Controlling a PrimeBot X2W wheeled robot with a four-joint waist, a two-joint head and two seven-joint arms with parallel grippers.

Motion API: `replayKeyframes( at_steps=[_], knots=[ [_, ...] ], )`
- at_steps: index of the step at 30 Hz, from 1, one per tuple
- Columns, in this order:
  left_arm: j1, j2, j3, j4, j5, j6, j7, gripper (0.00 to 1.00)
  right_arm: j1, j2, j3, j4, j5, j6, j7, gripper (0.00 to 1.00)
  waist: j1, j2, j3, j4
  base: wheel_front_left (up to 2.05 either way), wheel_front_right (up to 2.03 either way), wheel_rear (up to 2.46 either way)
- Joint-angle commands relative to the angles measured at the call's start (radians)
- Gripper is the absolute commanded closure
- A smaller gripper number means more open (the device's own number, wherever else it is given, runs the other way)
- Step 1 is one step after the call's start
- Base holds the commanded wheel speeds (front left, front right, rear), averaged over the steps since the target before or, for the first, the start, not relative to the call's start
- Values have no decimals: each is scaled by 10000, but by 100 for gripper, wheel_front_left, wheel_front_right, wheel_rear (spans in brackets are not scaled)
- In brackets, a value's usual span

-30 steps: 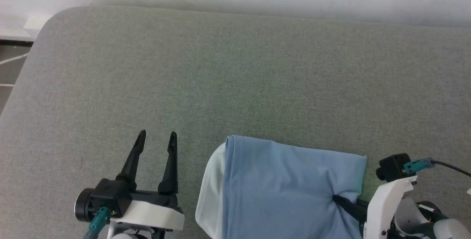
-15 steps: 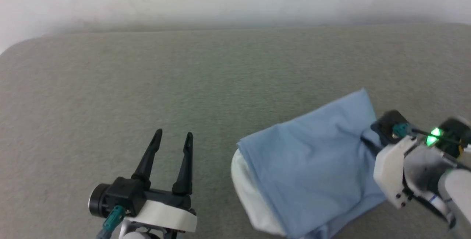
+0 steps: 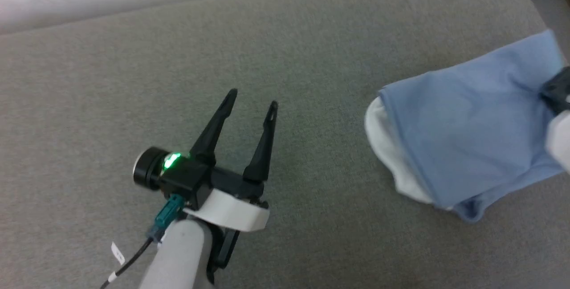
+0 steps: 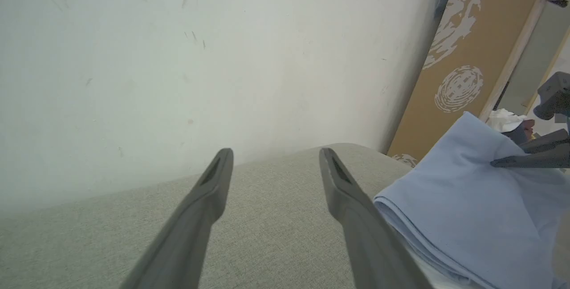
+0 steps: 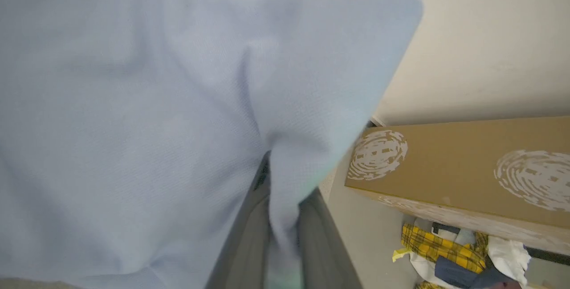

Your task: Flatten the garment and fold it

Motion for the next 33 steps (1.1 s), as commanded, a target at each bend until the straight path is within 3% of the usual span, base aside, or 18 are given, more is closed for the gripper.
replayKeyframes(
  at_steps=[1, 5, 13, 22, 23, 24, 33],
  knots=[
    [-223, -1, -39, -46, 77, -57, -49, 0, -189, -62, -116, 170, 74, -23, -161, 100, -1, 0, 1493, -730, 0, 0, 0],
    [-807, 0, -176, -347, 217, -124, -49, 0, -425, -345, -780, 1616, 203, -23, -1143, 100, -1, 0, 2194, -555, 0, 0, 0],
    [-1436, 52, -335, -739, 444, -203, -49, 0, -708, -260, -2144, 4204, -228, -23, -2923, 100, -1, 0, 3190, 88, 0, 0, 0],
    [-1545, 54, -178, -936, 490, -194, -49, 0, -839, 224, -3396, 6013, -1050, -23, -3647, 100, -1, 0, 3503, 514, 0, 0, 0],
    [-1531, 53, -157, -922, 478, -196, -49, 0, -867, 282, -3457, 6087, -1100, -23, -3724, 8, -1, 0, 3456, 529, 0, 0, 0],
    [-1509, 51, -127, -903, 468, -194, -49, 0, -910, 320, -3525, 6143, -1176, -23, -3805, 0, -1, 0, 3390, 534, 0, 0, 0],
    [-921, 20, 167, -698, 111, -75, -49, 0, -1374, 369, -3756, 6043, -1776, -23, -4243, 0, -1, 0, 1838, 520, 0, 0, 0]
  ],
)
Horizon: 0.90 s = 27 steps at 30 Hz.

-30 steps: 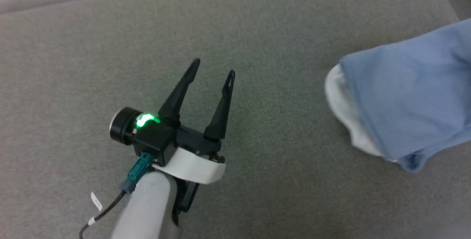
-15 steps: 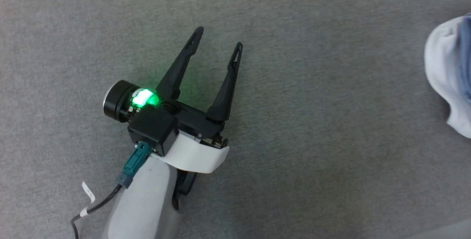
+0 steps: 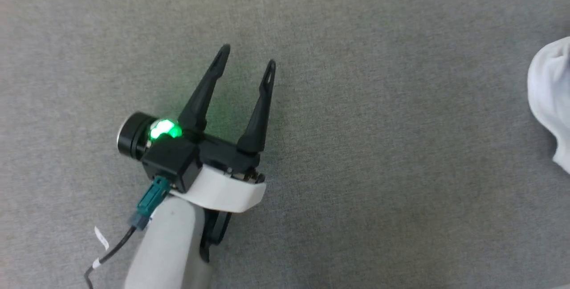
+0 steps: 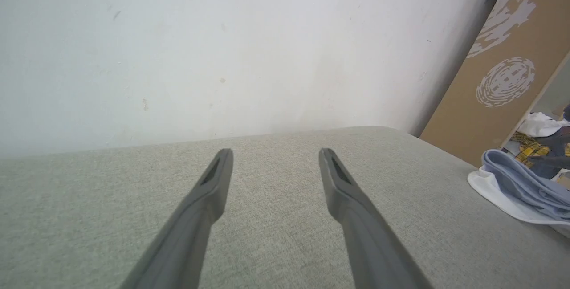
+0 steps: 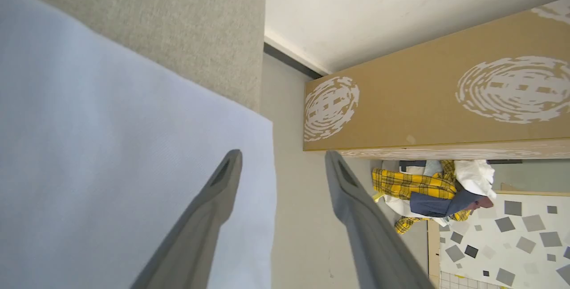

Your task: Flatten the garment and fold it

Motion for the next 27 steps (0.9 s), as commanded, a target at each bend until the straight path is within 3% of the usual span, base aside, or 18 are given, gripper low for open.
replayKeyframes(
  at_steps=[1, 8, 15, 20, 27],
  knots=[
    [205, 5, 58, 58, -94, 65, -49, 0, -199, 29, -14, -113, -67, -23, -82, 0, 0, 0, -1010, -99, 0, 0, 0],
    [1204, -8, 592, 266, -406, 446, -49, 0, -443, 418, 96, -1242, 215, -23, -437, 0, 0, 0, -2656, 97, 0, 0, 0],
    [2186, -10, 1327, 419, -713, 1069, -49, 0, 221, 1372, -260, -3133, 867, -23, -826, 0, 0, 0, -3924, 429, 0, 0, 0],
    [2690, -11, 1605, 441, -682, 1232, -49, 0, 1461, 2389, -1038, -4719, 1033, -23, -1004, 0, 0, 0, -4487, 727, 0, 0, 0],
    [3218, -12, 1593, 590, -742, 1333, -49, 0, 3854, 4391, -2362, -6600, 593, -23, -1027, 0, 0, 0, -5033, 1111, 0, 0, 0]
  ],
)
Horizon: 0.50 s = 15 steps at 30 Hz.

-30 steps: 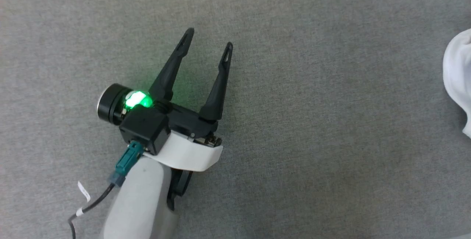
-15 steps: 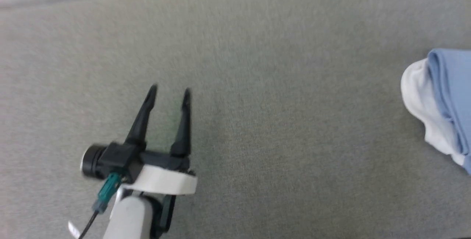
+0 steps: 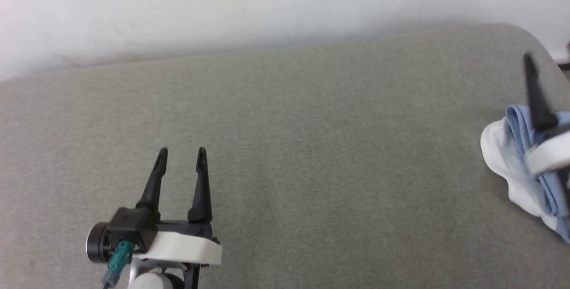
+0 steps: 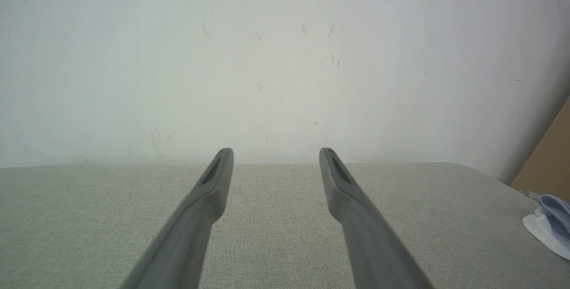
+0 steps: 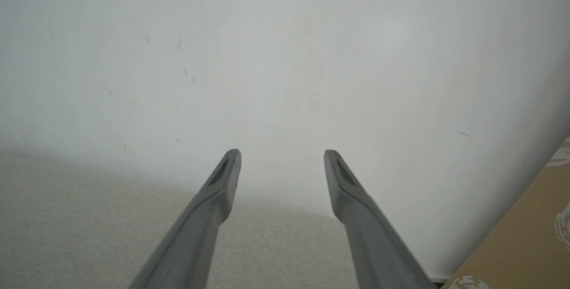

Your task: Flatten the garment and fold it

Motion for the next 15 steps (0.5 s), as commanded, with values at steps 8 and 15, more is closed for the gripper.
replayKeyframes(
  at_steps=[8, 15],
  knots=[
    [338, -2, 129, 348, -126, 49, -49, 0, 2242, 1965, -644, -1244, -260, -19, -449, 0, 3, -1, -659, 701, 0, 0, 0],
    [643, -2, 145, 405, -67, 27, -49, 0, 3437, 2711, -535, -1528, -483, -19, -790, 0, 3, -1, -779, 871, 0, 0, 0]
  ],
)
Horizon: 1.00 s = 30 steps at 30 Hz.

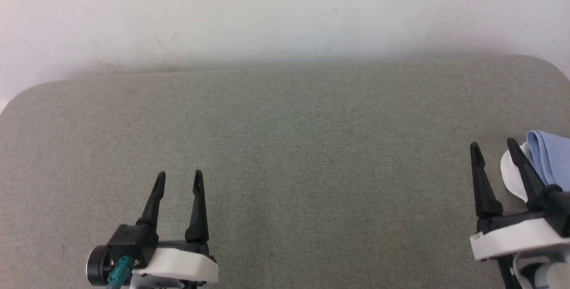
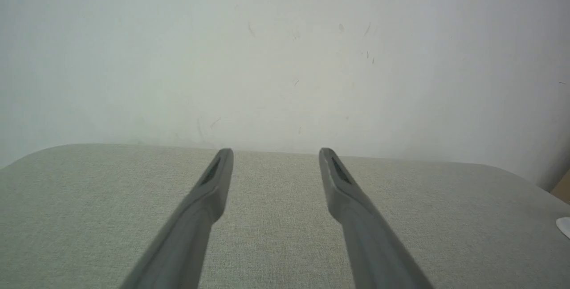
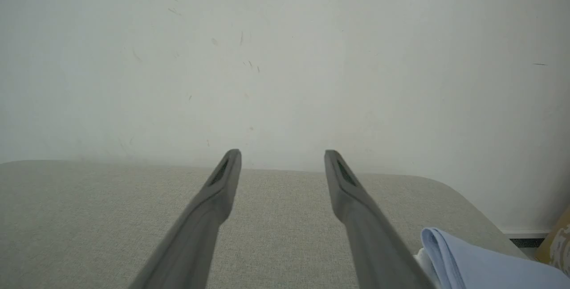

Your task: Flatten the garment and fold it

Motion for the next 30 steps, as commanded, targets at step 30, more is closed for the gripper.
replayKeyframes(
  at_steps=[30],
  knots=[
    [270, -5, 53, 173, -136, 248, -49, 0, 828, 543, 210, 47, -316, -19, -310, 0, 0, 0, -23, 266, 0, 0, 0]
  ],
)
